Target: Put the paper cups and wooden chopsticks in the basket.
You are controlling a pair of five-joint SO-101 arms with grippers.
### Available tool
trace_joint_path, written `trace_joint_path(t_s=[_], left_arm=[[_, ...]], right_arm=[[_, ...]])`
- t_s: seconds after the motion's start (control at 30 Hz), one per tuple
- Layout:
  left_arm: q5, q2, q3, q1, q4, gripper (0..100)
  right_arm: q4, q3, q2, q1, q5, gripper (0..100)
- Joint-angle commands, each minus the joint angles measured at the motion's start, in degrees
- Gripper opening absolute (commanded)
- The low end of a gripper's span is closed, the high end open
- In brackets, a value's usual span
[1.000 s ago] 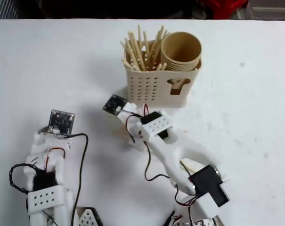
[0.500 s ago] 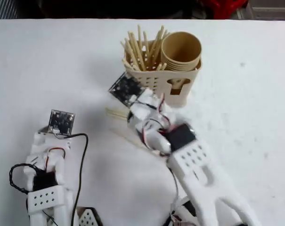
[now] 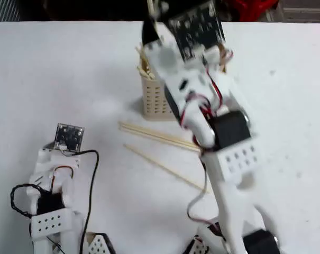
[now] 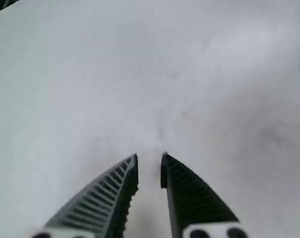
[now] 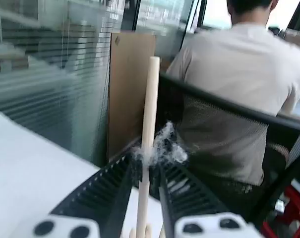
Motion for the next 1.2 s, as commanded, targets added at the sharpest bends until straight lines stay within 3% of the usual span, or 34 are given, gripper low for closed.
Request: trace_joint_path(t_s=[0.0,0.27,0.43,0.5,0.83,0.97,1.07,1.17], left_arm=[[0.4,-0.5,-0.3,0.7,-1.1,9],[0.4,-0.5,-0.3,0.7,-1.1,9],[0.4,-0.5,-0.3,0.7,-1.1,9],[0.4,-0.5,-0.3,0.7,-1.1,9],[0.4,-0.5,-0.3,0.7,-1.1,9],[0.4,-0.5,-0.3,0.7,-1.1,9],[0.4,-0.5,-0.3,0.7,-1.1,9],[0.4,-0.5,-0.3,0.7,-1.1,9]], right_arm=[[-5.0,-6.2,4.7,0.6,-0.3,1.8],[-4.5,-2.9,10.2,1.8,-0.4,3.0],[-0.6,-0.2,10.2,2.6,-0.2,18.4],[2.8,-0.2,10.0,2.7,-0.1,20.0],[40.6,0.3,-4.9,-1.6,0.3,20.0],[50.6,4.7,-6.3,-9.5,9.2,13.4],[50.7,14.5,-6.3,-14.0,13.8,9.1],[42.0,28.4,-6.2,-14.4,14.4,10.8]])
